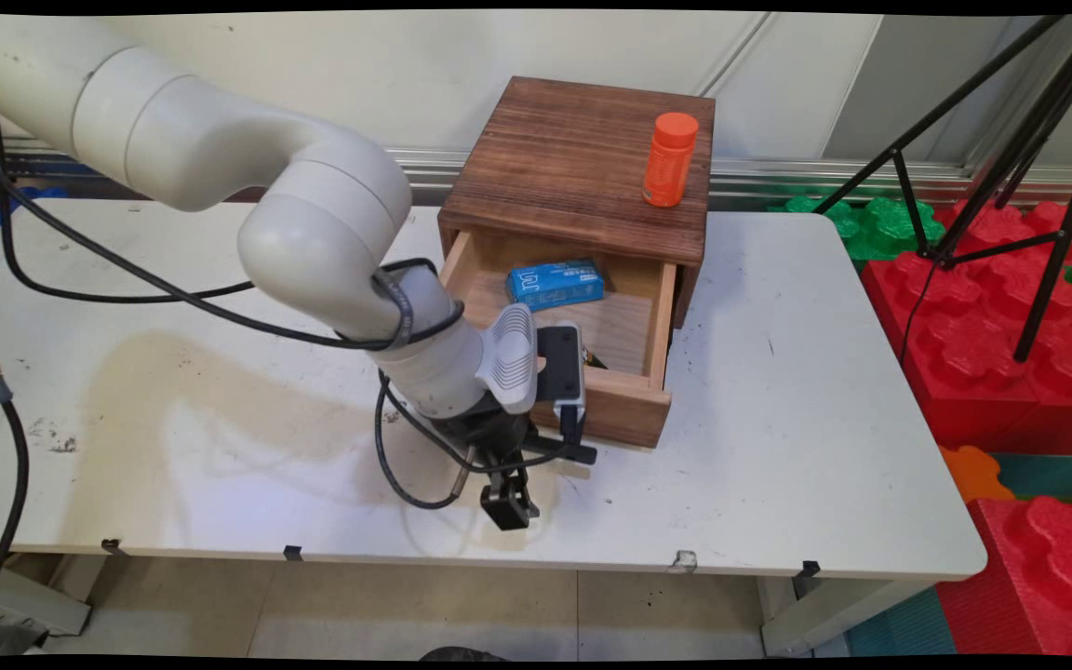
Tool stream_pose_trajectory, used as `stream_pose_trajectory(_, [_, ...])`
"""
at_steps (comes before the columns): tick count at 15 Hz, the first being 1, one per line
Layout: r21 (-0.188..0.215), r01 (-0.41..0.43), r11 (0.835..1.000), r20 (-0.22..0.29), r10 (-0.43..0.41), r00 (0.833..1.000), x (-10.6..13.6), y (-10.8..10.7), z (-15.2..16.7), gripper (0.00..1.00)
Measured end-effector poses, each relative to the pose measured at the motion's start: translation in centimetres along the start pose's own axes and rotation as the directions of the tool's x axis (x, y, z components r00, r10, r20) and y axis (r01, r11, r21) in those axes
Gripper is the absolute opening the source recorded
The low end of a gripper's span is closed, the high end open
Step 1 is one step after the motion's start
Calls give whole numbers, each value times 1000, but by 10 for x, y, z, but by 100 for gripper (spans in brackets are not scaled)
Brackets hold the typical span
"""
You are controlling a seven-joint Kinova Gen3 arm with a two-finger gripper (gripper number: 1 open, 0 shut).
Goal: Open the drawer
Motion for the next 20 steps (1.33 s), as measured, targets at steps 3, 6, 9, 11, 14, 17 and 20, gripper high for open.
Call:
stream_pose_trajectory(3, [-4,-4,1000,2,4,1000,-1,7,-2,100])
stream_pose_trajectory(6, [-7,-7,1000,4,7,1000,-1,15,-3,100])
stream_pose_trajectory(9, [-10,-11,1000,7,11,1000,-2,21,-5,100])
stream_pose_trajectory(11, [-13,-15,1000,10,15,1000,-3,27,-6,100])
stream_pose_trajectory(14, [-18,-17,1000,12,17,1000,-4,36,-7,100])
stream_pose_trajectory(17, [-22,-21,1000,12,21,1000,-4,44,-8,100])
stream_pose_trajectory(20, [-26,-23,999,12,23,1000,-5,50,-10,100])
